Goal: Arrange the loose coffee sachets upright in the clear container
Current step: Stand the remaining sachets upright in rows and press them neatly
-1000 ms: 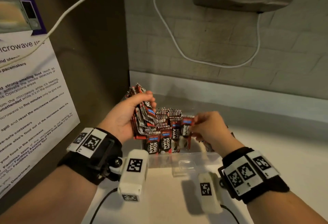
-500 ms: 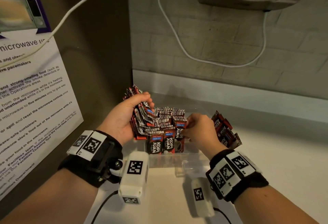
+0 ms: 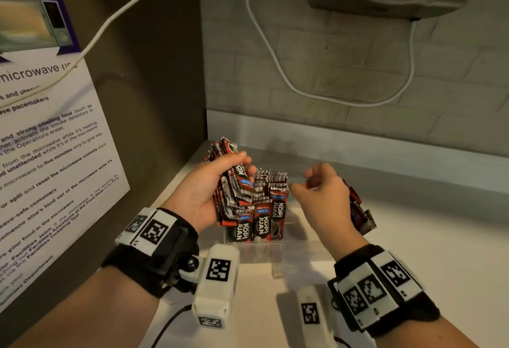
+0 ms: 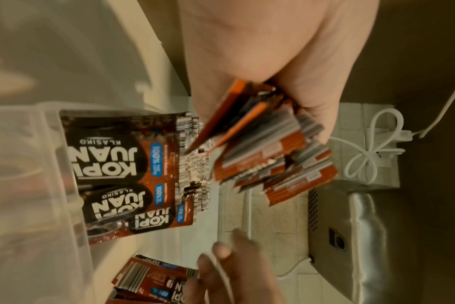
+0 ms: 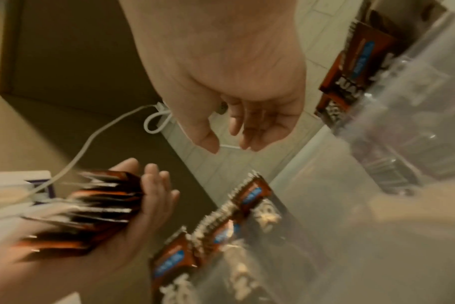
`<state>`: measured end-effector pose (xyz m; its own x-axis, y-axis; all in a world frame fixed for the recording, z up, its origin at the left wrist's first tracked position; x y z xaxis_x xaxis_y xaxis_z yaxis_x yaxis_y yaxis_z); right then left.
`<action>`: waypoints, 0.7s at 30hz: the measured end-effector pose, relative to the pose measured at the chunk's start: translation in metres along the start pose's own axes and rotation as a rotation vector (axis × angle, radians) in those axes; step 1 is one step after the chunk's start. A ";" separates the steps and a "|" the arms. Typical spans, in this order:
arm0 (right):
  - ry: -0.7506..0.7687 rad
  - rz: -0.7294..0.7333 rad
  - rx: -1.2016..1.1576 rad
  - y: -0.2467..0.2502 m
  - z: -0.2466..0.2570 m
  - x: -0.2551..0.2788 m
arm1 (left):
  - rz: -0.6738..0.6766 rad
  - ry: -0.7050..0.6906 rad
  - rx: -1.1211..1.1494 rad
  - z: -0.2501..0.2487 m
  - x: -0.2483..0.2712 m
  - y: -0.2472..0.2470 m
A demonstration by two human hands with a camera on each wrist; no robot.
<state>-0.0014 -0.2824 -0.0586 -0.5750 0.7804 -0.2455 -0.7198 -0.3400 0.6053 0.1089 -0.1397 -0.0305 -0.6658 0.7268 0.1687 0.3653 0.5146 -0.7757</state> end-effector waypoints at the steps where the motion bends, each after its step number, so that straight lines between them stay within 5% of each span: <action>1: 0.022 0.017 -0.087 0.003 0.008 0.004 | 0.020 -0.041 0.030 0.002 0.000 -0.001; 5: -0.004 0.430 -0.281 0.005 0.040 0.023 | 0.118 -0.190 0.047 0.011 -0.001 -0.011; 8: 0.065 0.581 -0.146 -0.003 0.050 0.028 | 0.090 -0.267 -0.047 0.019 -0.001 -0.018; 11: 0.011 0.679 -0.261 -0.008 0.050 0.028 | 0.102 -0.335 -0.114 0.023 0.000 -0.022; 16: 0.108 0.606 -0.263 -0.003 0.052 0.025 | 0.127 -0.385 -0.166 0.022 0.001 -0.022; 21: 0.126 0.466 -0.305 0.011 0.054 0.014 | 0.173 -0.293 -0.060 0.015 -0.002 -0.023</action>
<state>0.0034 -0.2469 -0.0146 -0.8869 0.4498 -0.1050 -0.4484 -0.7839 0.4294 0.0921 -0.1598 -0.0223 -0.7458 0.6490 -0.1506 0.5209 0.4270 -0.7392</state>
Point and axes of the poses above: each hand's wrist, its own x-axis away from the middle knuckle, its own y-axis out of the back of the hand, z = x × y, the point moved 1 cm from there along -x, towards the middle knuckle, and after that the axes turned 13 degrees about x, right-handed, at the moved point
